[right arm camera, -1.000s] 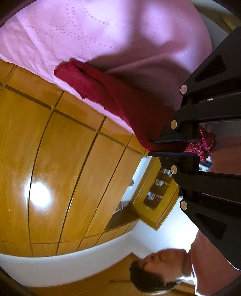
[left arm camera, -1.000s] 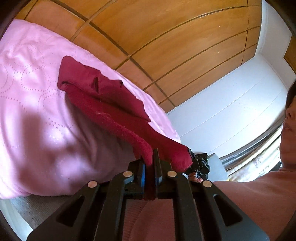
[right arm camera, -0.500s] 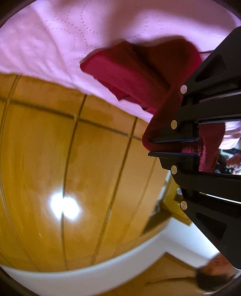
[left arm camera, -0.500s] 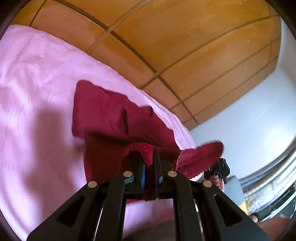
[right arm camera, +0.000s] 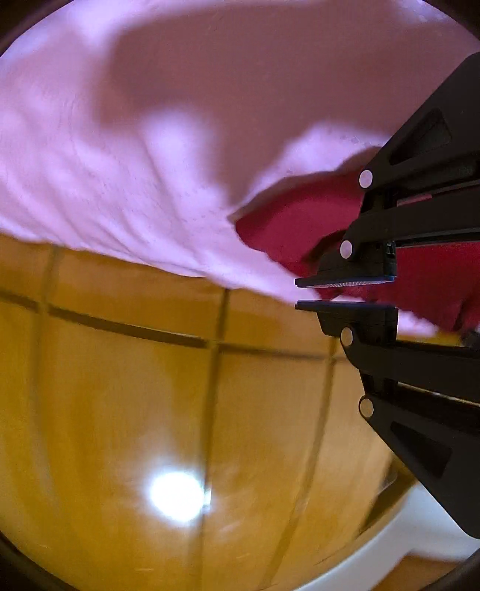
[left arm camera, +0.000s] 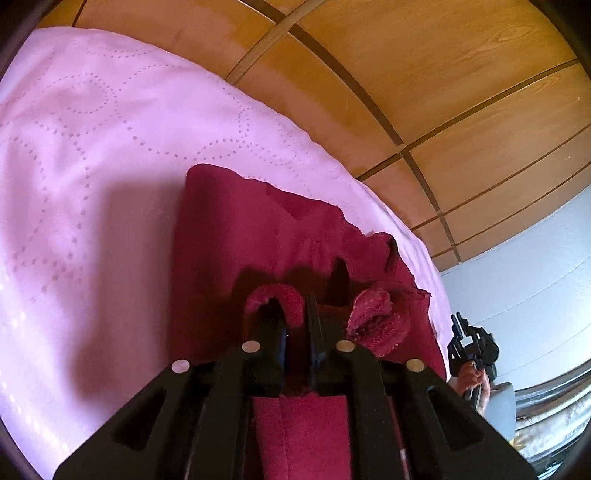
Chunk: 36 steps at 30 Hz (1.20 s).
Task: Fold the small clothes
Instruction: 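Lift the hem with both grippers and fold it toward the collar, then lay the folded hem onto the garment and open both grippers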
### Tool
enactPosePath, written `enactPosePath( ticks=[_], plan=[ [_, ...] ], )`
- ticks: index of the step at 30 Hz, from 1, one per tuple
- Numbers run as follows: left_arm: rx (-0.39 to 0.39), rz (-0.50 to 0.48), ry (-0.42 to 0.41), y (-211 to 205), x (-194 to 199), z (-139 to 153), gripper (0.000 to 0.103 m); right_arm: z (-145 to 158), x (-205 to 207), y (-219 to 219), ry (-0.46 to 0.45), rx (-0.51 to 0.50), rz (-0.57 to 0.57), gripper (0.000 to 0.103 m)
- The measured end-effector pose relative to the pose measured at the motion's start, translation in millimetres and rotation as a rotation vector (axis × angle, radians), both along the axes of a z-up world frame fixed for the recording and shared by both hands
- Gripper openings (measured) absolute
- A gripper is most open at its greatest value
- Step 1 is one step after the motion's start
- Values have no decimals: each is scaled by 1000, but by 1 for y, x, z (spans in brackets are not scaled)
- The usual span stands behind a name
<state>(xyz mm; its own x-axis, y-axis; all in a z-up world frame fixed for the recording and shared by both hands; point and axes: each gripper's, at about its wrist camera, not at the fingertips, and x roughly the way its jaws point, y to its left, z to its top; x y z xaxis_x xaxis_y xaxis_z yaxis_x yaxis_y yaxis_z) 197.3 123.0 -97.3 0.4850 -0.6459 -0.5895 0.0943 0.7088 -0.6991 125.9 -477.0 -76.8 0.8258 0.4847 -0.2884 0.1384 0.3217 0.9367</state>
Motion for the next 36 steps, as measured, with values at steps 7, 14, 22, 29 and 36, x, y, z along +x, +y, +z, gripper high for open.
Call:
enactPosePath(
  ticks=[7,14,22,29,36],
  plan=[
    [-55,110,-34,8,-1,8,77,24,26,47,32,-366,193,58],
    [140,145,-60,12,2,16,80,9,61,83,169,-615,349,58],
    [144,76,-41,8,0,5,78,4,56,83,165,-642,321,33],
    [209,56,-158,2,-4,20,88,5,56,79,148,-623,299,30],
    [229,90,-111,-7,30,22,89,3,58,80,145,-613,311,35]
  ],
)
